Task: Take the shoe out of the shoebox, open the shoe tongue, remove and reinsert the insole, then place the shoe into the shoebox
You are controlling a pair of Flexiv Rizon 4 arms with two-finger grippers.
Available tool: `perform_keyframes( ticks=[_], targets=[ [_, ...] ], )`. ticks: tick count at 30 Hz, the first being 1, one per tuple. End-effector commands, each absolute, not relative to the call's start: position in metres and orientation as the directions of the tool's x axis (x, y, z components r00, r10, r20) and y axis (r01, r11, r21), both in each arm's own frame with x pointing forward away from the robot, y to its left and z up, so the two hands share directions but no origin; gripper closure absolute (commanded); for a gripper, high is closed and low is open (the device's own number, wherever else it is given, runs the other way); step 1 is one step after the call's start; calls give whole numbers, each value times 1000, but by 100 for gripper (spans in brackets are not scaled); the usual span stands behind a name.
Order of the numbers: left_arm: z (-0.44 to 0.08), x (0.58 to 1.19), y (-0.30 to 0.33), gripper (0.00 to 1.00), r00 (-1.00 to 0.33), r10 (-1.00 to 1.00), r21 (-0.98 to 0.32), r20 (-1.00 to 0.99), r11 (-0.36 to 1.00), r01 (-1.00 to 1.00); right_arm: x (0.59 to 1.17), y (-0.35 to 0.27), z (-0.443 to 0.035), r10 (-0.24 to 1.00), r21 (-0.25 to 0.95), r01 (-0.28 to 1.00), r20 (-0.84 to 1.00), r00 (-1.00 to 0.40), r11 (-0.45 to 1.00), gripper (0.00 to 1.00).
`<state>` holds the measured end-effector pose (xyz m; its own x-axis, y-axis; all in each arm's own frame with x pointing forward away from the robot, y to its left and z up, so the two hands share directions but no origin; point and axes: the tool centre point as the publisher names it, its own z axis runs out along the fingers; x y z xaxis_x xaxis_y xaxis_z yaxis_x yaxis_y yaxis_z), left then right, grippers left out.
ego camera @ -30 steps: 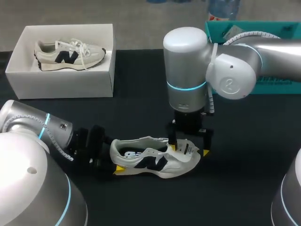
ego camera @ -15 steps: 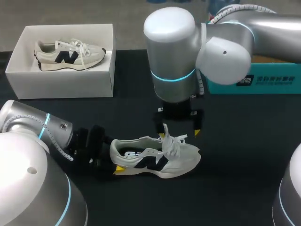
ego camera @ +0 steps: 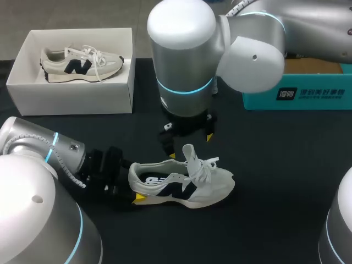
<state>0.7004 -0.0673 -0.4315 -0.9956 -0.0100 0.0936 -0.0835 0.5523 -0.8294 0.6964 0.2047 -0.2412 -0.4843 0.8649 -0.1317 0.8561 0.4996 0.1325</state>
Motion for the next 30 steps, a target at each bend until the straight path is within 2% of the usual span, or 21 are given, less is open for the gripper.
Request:
perform_keyframes(
  ticks=[1, 15, 19, 24, 26, 27, 28, 29, 30],
  targets=[
    [-439, 701, -68, 100, -996, -10, -826, 94, 558, -84, 695, 195, -244, 715, 192, 693, -84, -694, 695, 0],
    [-439, 701, -68, 100, -996, -10, -826, 94, 558, -84, 695, 195, -244, 715, 192, 693, -84, -694, 695, 0],
    [-439, 701, -68, 100, -996, -10, -826, 94, 558, -84, 708, 208, -240, 608, 136, 594, -130, -783, 793, 0],
    [-439, 701, -68, 100, -996, -10, -826, 94, 558, -84, 722, 224, -239, 451, 132, 434, -166, -877, 891, 0],
    [-439, 701, -68, 100, -996, -10, -826, 94, 558, -84, 727, 229, -239, 424, 127, 408, -163, -891, 904, 0],
    [-439, 701, -68, 100, -996, -10, -826, 94, 558, -84, 728, 232, -240, 411, 128, 394, -163, -897, 910, 12],
    [-439, 701, -68, 100, -996, -10, -826, 94, 558, -84, 731, 234, -240, 399, 132, 380, -163, -903, 915, 53],
    [-439, 701, -68, 100, -996, -10, -826, 94, 558, -84, 733, 237, -241, 380, 137, 360, -165, -910, 923, 79],
    [-439, 701, -68, 100, -996, -10, -826, 94, 558, -84, 735, 240, -241, 364, 137, 344, -164, -917, 929, 100]
  ],
)
